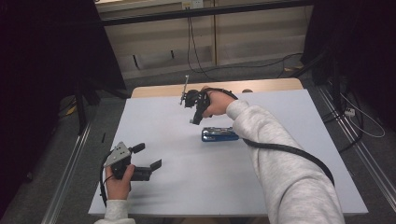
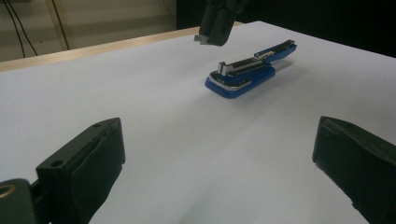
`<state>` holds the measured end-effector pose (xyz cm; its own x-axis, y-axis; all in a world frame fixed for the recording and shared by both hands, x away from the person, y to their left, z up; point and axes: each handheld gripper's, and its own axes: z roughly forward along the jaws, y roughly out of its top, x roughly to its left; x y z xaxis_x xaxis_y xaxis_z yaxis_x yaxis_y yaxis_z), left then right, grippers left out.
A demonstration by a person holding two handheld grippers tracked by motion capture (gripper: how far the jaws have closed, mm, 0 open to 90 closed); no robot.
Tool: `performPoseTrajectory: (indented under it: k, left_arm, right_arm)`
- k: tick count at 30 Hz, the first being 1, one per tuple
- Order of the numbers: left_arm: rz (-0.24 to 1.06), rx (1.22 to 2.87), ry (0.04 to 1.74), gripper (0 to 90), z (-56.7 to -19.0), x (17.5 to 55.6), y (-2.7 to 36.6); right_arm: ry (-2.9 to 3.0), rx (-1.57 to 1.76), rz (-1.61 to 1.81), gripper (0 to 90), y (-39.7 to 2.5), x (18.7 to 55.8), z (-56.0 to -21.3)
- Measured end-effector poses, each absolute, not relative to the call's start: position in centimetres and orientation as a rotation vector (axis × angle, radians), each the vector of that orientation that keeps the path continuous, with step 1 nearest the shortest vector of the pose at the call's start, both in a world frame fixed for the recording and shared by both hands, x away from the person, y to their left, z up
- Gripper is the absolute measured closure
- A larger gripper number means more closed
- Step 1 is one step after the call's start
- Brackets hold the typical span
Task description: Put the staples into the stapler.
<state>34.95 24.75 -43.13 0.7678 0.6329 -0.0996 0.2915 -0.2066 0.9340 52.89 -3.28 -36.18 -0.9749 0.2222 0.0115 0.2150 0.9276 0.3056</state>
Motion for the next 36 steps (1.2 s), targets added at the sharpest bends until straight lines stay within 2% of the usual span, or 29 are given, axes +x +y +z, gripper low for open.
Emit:
performPoseTrajectory:
  k: [36]
  left_arm:
    - [0.380,1.827,0.717,2.5,-43.0,34.9,24.5]
  right_arm:
    - [3.055,0.378,0.474,78.6,-6.0,52.7,-36.1]
